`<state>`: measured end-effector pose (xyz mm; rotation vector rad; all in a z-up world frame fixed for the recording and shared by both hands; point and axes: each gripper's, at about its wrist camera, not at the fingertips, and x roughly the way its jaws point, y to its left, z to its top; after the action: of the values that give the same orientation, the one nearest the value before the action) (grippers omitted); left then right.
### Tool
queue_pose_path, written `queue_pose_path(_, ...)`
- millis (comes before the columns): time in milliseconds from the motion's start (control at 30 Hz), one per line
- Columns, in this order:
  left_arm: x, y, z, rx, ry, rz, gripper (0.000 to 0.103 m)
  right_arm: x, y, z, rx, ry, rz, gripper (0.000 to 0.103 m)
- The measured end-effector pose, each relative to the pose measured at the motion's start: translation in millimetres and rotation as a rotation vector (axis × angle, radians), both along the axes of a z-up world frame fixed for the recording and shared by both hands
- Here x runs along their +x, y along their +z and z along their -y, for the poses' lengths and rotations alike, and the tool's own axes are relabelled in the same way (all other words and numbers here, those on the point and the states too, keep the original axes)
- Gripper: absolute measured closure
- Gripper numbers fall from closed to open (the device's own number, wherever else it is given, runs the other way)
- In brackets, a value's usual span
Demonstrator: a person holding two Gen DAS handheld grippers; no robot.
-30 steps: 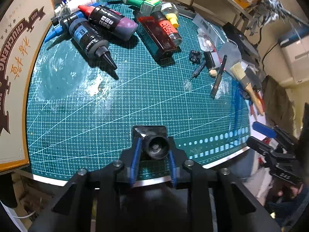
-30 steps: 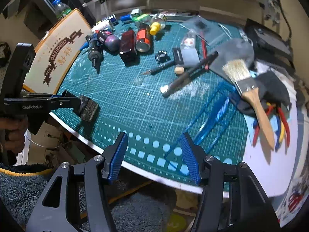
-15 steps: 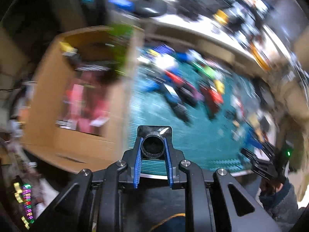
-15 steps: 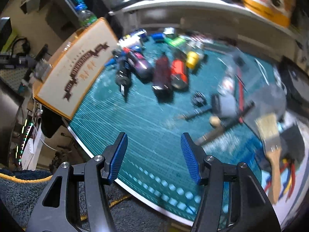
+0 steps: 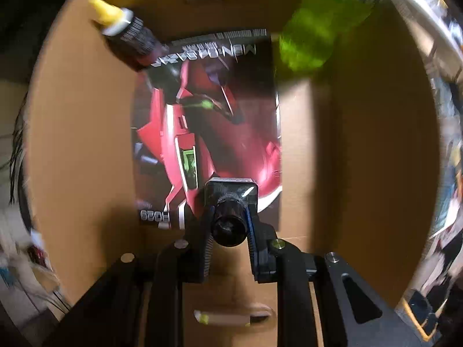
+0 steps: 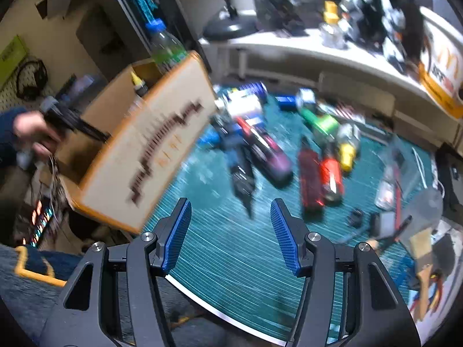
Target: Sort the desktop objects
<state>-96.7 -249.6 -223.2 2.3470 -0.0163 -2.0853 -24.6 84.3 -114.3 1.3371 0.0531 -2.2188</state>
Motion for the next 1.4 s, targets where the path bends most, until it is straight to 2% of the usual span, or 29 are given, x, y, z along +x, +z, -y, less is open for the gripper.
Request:
queue_pose_path(133, 1.1, -18.0, -0.5, 0.023, -0.045, 0.041, 0.082, 2.9, 17.0, 35.0, -0.004, -0.007, -0.003, 0.049)
queue_pose_path(300, 1.8, -9.1, 5.8, 0.072, -0.035, 0.067, 0.08, 0.8, 32.7, 80.4, -0.005, 0.044, 0.0, 0.049)
queue_pose_path(333, 3.6, -0.2, 8.7, 0.092, -0.029, 0.055, 0.074, -1.7, 36.6, 90.8, -0.005, 0.065, 0.003, 0.049)
queue_pose_path(367, 6.4, 14.5, 13.9, 0.119, -0.017, 0.026, 0.063, -4.1, 41.0, 101.2, 0.001, 0.089, 0.002, 0.049)
queue_pose_path(400, 10.1, 31.7, 20.3, 0.142, -0.004, -0.014, 0.055, -6.5, 45.3, 111.2, 0.007, 0.113, 0.002, 0.049)
queue_pose_path(467, 23.0, 72.5, 38.0, 0.175, 0.014, -0.134, 0.026, -11.6, 54.4, 133.7, 0.018, 0.171, 0.001, 0.048)
queue_pose_path(567, 52.0, 126.2, 73.9, 0.209, 0.045, -0.369, 0.009, -22.1, 65.9, 188.0, 0.03, 0.309, -0.002, 0.038)
queue_pose_path(633, 70.1, 144.5, 95.0, 0.177, 0.054, -0.499, 0.004, -28.7, 64.0, 226.1, 0.055, 0.395, 0.006, 0.037)
queue_pose_path(700, 89.7, 150.8, 118.0, 0.143, 0.072, -0.6, 0.004, -36.4, 48.9, 271.3, 0.112, 0.487, 0.038, 0.037)
queue_pose_path(767, 106.0, 151.4, 140.0, 0.133, 0.104, -0.649, 0.004, -40.8, 25.8, 312.9, 0.195, 0.565, 0.086, 0.037)
queue_pose_path(867, 127.6, 154.3, 167.3, 0.149, 0.161, -0.687, 0.004, -43.4, -20.8, 362.2, 0.322, 0.668, 0.174, 0.044)
queue_pose_path(933, 135.2, 145.3, 181.3, 0.146, 0.195, -0.671, 0.004, -43.1, -53.0, 382.4, 0.406, 0.71, 0.226, 0.049)
queue_pose_path(1033, 140.4, 134.9, 201.1, 0.157, 0.241, -0.647, 0.004, -42.3, -82.6, 392.2, 0.455, 0.728, 0.29, 0.055)
queue_pose_path(1100, 141.9, 130.7, 208.5, 0.176, 0.256, -0.641, 0.004, -43.5, -97.8, 395.2, 0.48, 0.729, 0.315, 0.061)
queue_pose_path(1133, 143.4, 129.7, 209.5, 0.181, 0.257, -0.64, 0.004, -44.4, -104.0, 395.6, 0.491, 0.721, 0.327, 0.068)
queue_pose_path(1200, 144.0, 127.6, 208.2, 0.198, 0.248, -0.64, 0.004, -46.0, -114.4, 394.4, 0.52, 0.704, 0.351, 0.07)
queue_pose_path(1300, 146.0, 125.1, 203.6, 0.217, 0.229, -0.636, 0.004, -47.1, -121.8, 390.4, 0.525, 0.691, 0.364, 0.073)
queue_pose_path(1333, 145.2, 123.7, 202.3, 0.225, 0.223, -0.631, 0.004, -49.2, -122.6, 387.8, 0.519, 0.678, 0.371, 0.079)
queue_pose_path(1400, 142.1, 121.6, 199.6, 0.241, 0.212, -0.628, 0.004, -53.1, -122.1, 383.2, 0.501, 0.66, 0.381, 0.081)
